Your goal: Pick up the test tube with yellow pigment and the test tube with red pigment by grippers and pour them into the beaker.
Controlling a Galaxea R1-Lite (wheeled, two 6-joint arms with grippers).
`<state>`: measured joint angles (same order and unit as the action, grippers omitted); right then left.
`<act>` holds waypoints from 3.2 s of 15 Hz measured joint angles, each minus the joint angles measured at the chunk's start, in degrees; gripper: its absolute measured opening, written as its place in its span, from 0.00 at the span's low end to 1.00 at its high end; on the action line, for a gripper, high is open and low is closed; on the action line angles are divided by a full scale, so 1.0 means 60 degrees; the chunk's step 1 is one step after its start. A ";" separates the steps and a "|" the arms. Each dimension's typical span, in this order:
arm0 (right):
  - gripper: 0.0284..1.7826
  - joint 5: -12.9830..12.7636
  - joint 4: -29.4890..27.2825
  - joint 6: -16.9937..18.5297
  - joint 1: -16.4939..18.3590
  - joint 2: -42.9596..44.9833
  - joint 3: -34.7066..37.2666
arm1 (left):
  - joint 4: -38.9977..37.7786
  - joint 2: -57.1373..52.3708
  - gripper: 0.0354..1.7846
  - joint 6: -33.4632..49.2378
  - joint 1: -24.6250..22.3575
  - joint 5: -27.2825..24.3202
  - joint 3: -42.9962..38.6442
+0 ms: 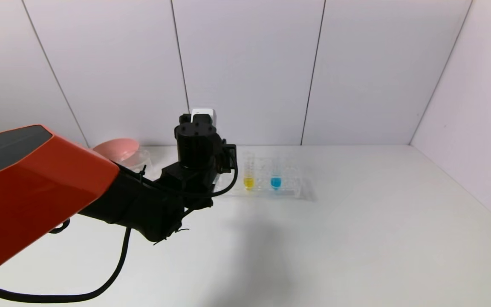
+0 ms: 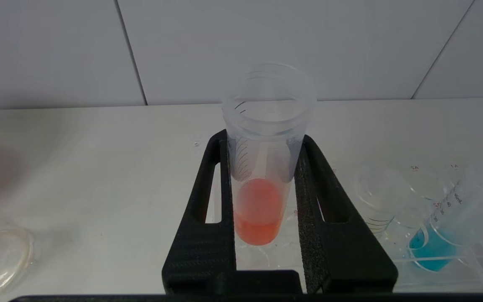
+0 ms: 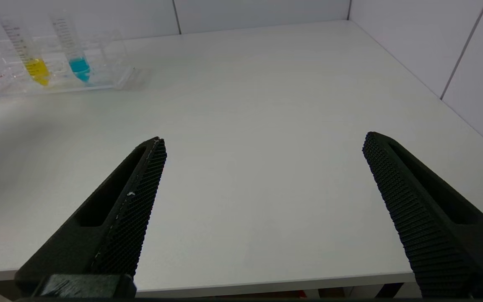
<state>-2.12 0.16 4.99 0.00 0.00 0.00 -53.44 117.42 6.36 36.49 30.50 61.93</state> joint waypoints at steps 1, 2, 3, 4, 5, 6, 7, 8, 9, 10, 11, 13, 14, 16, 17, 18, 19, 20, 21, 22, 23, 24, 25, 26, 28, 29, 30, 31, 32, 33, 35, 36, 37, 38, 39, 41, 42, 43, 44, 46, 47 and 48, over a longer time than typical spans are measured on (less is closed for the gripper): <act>0.96 0.0002 0.0000 -0.0004 0.0000 0.0000 0.0000 | 0.0087 -0.0185 0.23 -0.0006 0.0000 -0.0122 -0.0118; 0.96 0.0000 0.0000 -0.0004 0.0000 0.0000 0.0000 | 0.0272 -0.0473 0.23 -0.0004 -0.0012 -0.0339 -0.0303; 0.96 0.0000 0.0000 0.0000 0.0000 0.0000 0.0000 | 0.0534 -0.0837 0.23 -0.0004 -0.0041 -0.0620 -0.0540; 0.96 0.0000 0.0000 -0.0004 0.0000 0.0000 0.0000 | 0.0859 -0.1278 0.23 -0.0004 -0.0106 -0.0959 -0.0813; 0.96 -0.0004 0.0000 0.0000 0.0000 0.0000 0.0000 | 0.1227 -0.1818 0.23 -0.0022 -0.0270 -0.1378 -0.1130; 0.96 -0.0004 -0.0004 -0.0004 0.0000 0.0000 0.0000 | 0.1552 -0.2316 0.23 -0.0087 -0.0536 -0.1827 -0.1455; 0.96 0.0000 0.0000 -0.0004 0.0000 0.0000 0.0000 | 0.1837 -0.2875 0.23 -0.0203 -0.0965 -0.2410 -0.1808; 0.96 0.0000 0.0000 0.0000 0.0000 0.0000 0.0000 | 0.2011 -0.3454 0.23 -0.0349 -0.1625 -0.3210 -0.2213; 0.96 -0.0004 0.0000 0.0000 0.0000 0.0000 0.0000 | 0.2127 -0.3956 0.23 -0.0502 -0.2347 -0.4064 -0.2564; 0.96 0.0000 0.0000 0.0000 0.0000 0.0000 0.0000 | 0.2225 -0.4407 0.23 -0.0648 -0.3127 -0.4974 -0.2871; 0.96 -0.0004 0.0000 -0.0004 0.0000 0.0000 0.0000 | 0.2400 -0.4827 0.23 -0.0786 -0.4007 -0.5941 -0.3133; 0.96 -0.0004 0.0000 -0.0004 0.0000 0.0000 0.0000 | 0.2946 -0.5402 0.23 -0.1109 -0.5595 -0.7601 -0.3409; 0.96 -0.0004 0.0000 -0.0004 0.0000 0.0000 0.0000 | 0.3253 -0.5587 0.23 -0.1341 -0.6447 -0.8440 -0.3468; 0.96 -0.0004 0.0000 -0.0004 0.0000 0.0000 0.0000 | 0.3771 -0.5646 0.23 -0.1918 -0.7761 -0.9820 -0.3373; 0.96 -0.0004 0.0000 0.0000 0.0000 0.0000 0.0000 | 0.4053 -0.5526 0.23 -0.2292 -0.8198 -1.0273 -0.3198; 0.96 -0.0004 0.0000 0.0000 0.0000 0.0000 0.0000 | 0.4378 -0.5362 0.23 -0.2658 -0.8454 -1.0447 -0.2972; 0.96 0.0000 0.0000 -0.0004 0.0000 0.0000 0.0000 | 0.4797 -0.5173 0.23 -0.3013 -0.8598 -1.0486 -0.2723; 0.96 0.0000 0.0000 -0.0004 0.0000 0.0000 0.0000 | 0.5252 -0.4935 0.23 -0.3430 -0.8676 -1.0498 -0.2416; 0.96 -0.0004 0.0000 0.0000 0.0000 0.0000 0.0000 | 0.5632 -0.4704 0.23 -0.3858 -0.8708 -1.0486 -0.2095; 0.96 -0.0004 0.0000 0.0000 0.0000 0.0000 0.0000 | 0.5935 -0.4462 0.23 -0.4271 -0.8712 -1.0472 -0.1760; 0.96 0.0000 0.0000 -0.0004 0.0000 0.0000 0.0000 | 0.6270 -0.4200 0.23 -0.4647 -0.8676 -1.0449 -0.1378; 0.96 0.0000 0.0000 -0.0004 0.0000 0.0000 0.0000 | 0.6619 -0.3960 0.23 -0.4978 -0.8647 -1.0435 -0.0996; 0.96 0.0000 0.0000 -0.0004 0.0000 0.0000 0.0000 | 0.7042 -0.3730 0.23 -0.5323 -0.8613 -1.0417 -0.0601; 0.96 0.0000 0.0000 -0.0004 0.0000 0.0000 0.0000 | 0.7501 -0.3493 0.23 -0.5634 -0.8562 -1.0384 -0.0179; 0.96 -0.0004 0.0000 0.0000 0.0000 0.0000 0.0000 | 0.8261 -0.3086 0.23 -0.6002 -0.8369 -1.0173 0.0532; 0.96 0.0000 0.0000 -0.0004 0.0000 0.0000 0.0000 | 0.8647 -0.2889 0.23 -0.6319 -0.8257 -1.0021 0.0882; 0.96 -0.0004 0.0000 -0.0004 0.0000 0.0000 0.0000 | 0.9090 -0.2735 0.23 -0.6654 -0.8139 -0.9809 0.1187; 0.96 0.0000 0.0000 0.0000 0.0000 0.0000 0.0000 | 0.9523 -0.2605 0.23 -0.6900 -0.8013 -0.9561 0.1526; 0.96 -0.0004 0.0000 0.0000 0.0000 0.0000 0.0000 | 1.0008 -0.2471 0.23 -0.7079 -0.7857 -0.9285 0.1902; 0.96 0.0000 -0.0004 -0.0004 0.0000 0.0000 0.0000 | 1.0386 -0.2343 0.23 -0.7217 -0.7715 -0.9058 0.2280; 0.96 0.0002 0.0000 -0.0004 0.0000 0.0000 0.0000 | 1.1264 -0.2101 0.23 -0.7589 -0.7473 -0.8578 0.3052; 0.96 0.0000 0.0000 -0.0004 0.0000 0.0000 0.0000 | 1.1823 -0.2007 0.23 -0.7790 -0.7398 -0.8359 0.3417; 0.96 0.0000 0.0000 -0.0004 0.0000 0.0000 0.0000 | 1.2380 -0.1924 0.23 -0.7956 -0.7335 -0.8184 0.3805; 0.96 0.0000 0.0000 -0.0004 0.0000 0.0000 0.0000 | 1.2977 -0.1839 0.23 -0.8078 -0.7276 -0.8021 0.4246; 0.96 -0.0004 0.0000 -0.0004 0.0000 0.0000 0.0000 | 1.3477 -0.1760 0.23 -0.8172 -0.7241 -0.7889 0.4681; 0.96 0.0000 -0.0004 0.0000 0.0000 0.0000 0.0000 | 1.4460 -0.1575 0.23 -0.8442 -0.7223 -0.7518 0.5614; 0.96 0.0002 0.0000 -0.0004 0.0000 0.0000 0.0000 | 1.4974 -0.1465 0.23 -0.8594 -0.7219 -0.7316 0.6069; 0.96 0.0002 -0.0004 -0.0004 0.0000 0.0000 0.0000 | 1.5502 -0.1337 0.23 -0.8759 -0.7215 -0.7154 0.6514; 0.96 0.0000 0.0000 -0.0004 0.0000 0.0000 0.0000 | 1.6018 -0.1180 0.23 -0.8897 -0.7211 -0.7040 0.7016; 0.96 0.0000 0.0000 0.0000 0.0000 0.0000 0.0000 | 1.6910 -0.0831 0.23 -0.9204 -0.7211 -0.6916 0.7971; 0.96 0.0002 -0.0004 -0.0004 0.0000 0.0000 0.0000 | 1.7294 -0.0624 0.23 -0.9484 -0.7211 -0.6804 0.8330; 0.96 0.0000 0.0000 -0.0004 0.0000 0.0000 0.0000 | 1.7465 -0.0445 0.23 -0.9769 -0.7207 -0.6630 0.8523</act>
<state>-2.12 0.16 4.96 0.00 0.00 0.00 51.35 114.75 -52.25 -6.75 -9.28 113.07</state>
